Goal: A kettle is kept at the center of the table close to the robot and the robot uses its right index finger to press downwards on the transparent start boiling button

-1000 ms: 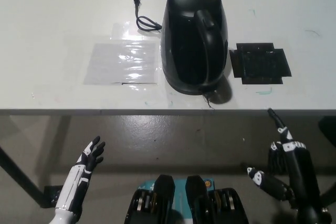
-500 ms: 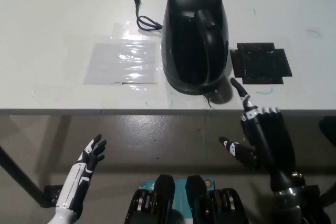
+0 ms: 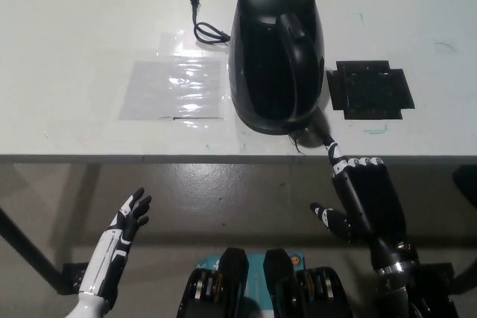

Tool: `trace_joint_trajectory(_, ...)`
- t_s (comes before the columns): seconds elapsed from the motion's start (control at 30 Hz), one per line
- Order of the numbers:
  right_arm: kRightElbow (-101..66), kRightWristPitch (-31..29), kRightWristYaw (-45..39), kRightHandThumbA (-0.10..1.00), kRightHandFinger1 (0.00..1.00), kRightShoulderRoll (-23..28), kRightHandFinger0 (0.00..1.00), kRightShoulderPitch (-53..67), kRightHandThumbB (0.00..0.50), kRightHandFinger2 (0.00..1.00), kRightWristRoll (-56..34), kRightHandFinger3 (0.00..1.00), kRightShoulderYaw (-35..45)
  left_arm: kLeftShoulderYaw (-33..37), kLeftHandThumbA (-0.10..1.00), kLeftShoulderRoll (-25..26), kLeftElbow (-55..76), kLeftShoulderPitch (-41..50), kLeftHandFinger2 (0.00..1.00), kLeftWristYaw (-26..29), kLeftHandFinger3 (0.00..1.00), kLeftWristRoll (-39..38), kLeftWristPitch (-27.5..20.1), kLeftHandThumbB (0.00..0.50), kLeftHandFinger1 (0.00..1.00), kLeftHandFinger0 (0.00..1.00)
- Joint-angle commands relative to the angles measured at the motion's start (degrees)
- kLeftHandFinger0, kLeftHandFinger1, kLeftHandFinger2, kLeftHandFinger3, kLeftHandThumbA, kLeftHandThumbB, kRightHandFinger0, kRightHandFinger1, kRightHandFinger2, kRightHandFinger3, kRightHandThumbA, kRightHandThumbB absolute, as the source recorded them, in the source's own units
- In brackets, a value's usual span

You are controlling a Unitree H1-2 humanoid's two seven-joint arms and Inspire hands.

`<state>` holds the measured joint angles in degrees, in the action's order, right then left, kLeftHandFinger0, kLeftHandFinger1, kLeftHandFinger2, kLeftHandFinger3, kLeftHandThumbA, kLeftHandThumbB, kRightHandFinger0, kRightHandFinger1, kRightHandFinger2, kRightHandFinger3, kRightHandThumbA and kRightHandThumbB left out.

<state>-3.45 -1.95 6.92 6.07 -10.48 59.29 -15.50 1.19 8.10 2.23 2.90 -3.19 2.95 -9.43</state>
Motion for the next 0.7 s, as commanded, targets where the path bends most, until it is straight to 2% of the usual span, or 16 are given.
trace_joint_trajectory(0.0,1.55,0.92,0.71,1.0,0.0,0.79,0.0,-1.94,0.189,0.0,0.73,1.0,-0.78,-0.39,0.99,0.62,1.72,-1.16,1.0,-0.42,1.0,-0.44,-2.46,0.212,1.0,1.0)
trace_joint_trajectory(0.17,4.25,1.93,0.34,1.0,0.0,1.55,0.0,-2.65,0.19,0.0,0.41,1.0,-1.12,-0.4,1.0,0.63,1.62,-1.04,1.0,-0.38,1.0,-0.35,-2.77,0.214,1.0,1.0)
trace_joint_trajectory(0.33,5.86,3.03,-0.39,1.0,0.0,1.92,0.0,-4.2,0.187,0.0,0.33,1.0,-1.47,-0.4,0.99,0.65,1.48,-1.09,1.0,-0.51,1.0,-0.56,-2.81,0.195,1.0,1.0)
trace_joint_trajectory(0.47,6.92,2.73,-0.84,1.0,0.0,2.05,0.0,-5.59,0.174,0.0,-1.3,1.0,-1.67,-0.41,0.99,0.63,1.31,-1.1,1.0,-0.47,1.0,-0.5,-2.86,0.221,1.0,1.0)
trace_joint_trajectory(0.67,8.48,1.97,0.01,1.0,0.0,2.22,0.0,-7.89,0.165,0.0,-1.56,1.0,-2.29,-0.31,0.99,0.75,1.47,-1.1,1.0,-0.41,1.0,-0.02,-3.1,0.209,1.0,1.0)
